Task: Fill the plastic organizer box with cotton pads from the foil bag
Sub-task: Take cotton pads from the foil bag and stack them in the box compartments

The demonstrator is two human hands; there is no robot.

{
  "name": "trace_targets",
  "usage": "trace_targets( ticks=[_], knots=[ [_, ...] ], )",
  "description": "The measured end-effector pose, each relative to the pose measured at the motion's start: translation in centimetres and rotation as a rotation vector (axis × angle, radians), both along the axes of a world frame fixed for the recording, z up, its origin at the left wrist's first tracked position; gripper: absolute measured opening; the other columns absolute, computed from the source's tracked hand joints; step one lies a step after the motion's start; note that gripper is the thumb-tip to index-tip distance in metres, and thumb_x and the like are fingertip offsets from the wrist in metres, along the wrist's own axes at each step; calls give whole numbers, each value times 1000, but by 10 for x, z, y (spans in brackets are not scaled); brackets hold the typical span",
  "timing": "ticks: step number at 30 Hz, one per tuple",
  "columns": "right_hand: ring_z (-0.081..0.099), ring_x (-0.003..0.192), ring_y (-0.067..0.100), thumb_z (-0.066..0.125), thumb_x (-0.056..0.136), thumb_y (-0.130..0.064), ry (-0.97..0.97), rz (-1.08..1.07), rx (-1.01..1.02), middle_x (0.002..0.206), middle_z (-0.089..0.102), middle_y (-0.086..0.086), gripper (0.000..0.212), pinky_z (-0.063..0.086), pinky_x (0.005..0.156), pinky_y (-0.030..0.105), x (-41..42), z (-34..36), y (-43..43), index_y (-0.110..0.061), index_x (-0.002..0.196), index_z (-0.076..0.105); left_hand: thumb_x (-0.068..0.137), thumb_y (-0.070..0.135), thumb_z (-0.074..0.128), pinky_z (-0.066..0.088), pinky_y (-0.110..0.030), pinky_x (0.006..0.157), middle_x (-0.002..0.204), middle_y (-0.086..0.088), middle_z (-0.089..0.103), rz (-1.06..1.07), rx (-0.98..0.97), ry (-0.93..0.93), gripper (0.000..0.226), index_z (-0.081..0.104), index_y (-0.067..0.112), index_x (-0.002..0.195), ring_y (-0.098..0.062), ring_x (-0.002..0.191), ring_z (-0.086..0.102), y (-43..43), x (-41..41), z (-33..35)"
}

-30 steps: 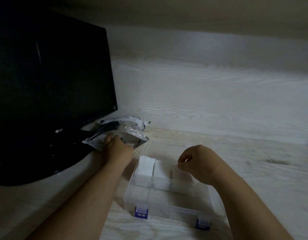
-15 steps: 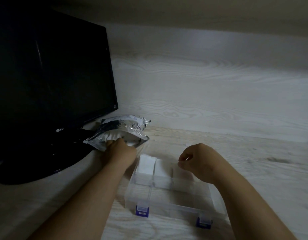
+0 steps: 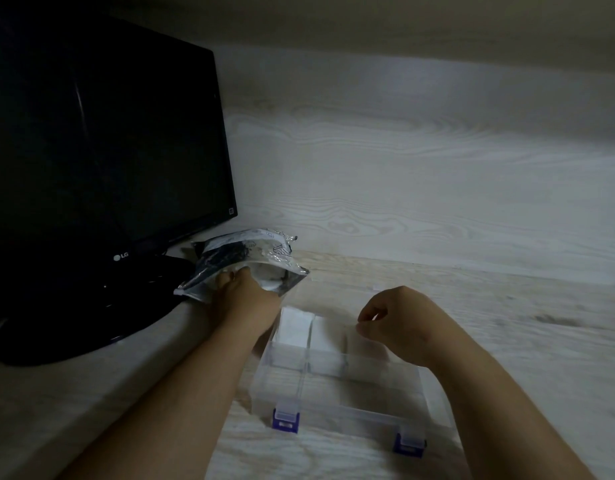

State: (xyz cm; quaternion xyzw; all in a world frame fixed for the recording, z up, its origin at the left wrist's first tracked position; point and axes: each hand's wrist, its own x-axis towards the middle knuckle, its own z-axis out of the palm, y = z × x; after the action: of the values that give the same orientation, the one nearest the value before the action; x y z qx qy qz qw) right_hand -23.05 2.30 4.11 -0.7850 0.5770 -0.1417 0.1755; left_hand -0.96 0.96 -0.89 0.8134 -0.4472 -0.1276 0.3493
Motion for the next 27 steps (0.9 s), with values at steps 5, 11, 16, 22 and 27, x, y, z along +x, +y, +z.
trace_targets(
  ticks=[5, 11, 16, 22, 27],
  knots=[
    [65, 69, 9, 64, 88, -29, 1, 2, 3, 86, 70, -6, 7, 52, 68, 25, 0, 0, 0, -28, 89, 71, 81, 22, 60, 30, -43, 113, 147, -14, 27, 37, -64, -14, 59, 46, 11, 137, -34, 134, 35, 1, -1, 0],
    [65, 71, 8, 64, 89, -30, 0, 5, 13, 87, 71, -6, 8, 53, 69, 24, 0, -1, 0, -28, 90, 71, 84, 26, 58, 29, -40, 113, 153, -7, 17, 54, -68, -72, 55, 48, 13, 136, -33, 136, 28, 3, -3, 0],
    [65, 69, 9, 64, 88, -30, -6, 1, 15, 85, 69, -7, 7, 52, 66, 24, 0, -1, 0, -28, 87, 71, 81, 30, 59, 28, -42, 114, 152, -8, 17, 66, -59, -51, 61, 45, 14, 139, -33, 137, 28, 1, -1, -1],
    [65, 68, 8, 64, 88, -29, -7, 1, 18, 82, 69, -8, 8, 51, 63, 22, 0, -1, 1, -27, 87, 72, 83, 31, 61, 25, -41, 116, 154, -10, 15, 45, -25, -13, 66, 41, 14, 143, -33, 141, 23, 2, -1, -2],
    [63, 68, 7, 65, 89, -30, -2, 0, 22, 83, 70, -7, 8, 50, 64, 21, 1, 0, 1, -27, 87, 72, 82, 33, 62, 27, -45, 116, 153, -10, 19, 52, -23, -25, 68, 41, 14, 143, -33, 140, 25, -1, 1, -4]
  ],
)
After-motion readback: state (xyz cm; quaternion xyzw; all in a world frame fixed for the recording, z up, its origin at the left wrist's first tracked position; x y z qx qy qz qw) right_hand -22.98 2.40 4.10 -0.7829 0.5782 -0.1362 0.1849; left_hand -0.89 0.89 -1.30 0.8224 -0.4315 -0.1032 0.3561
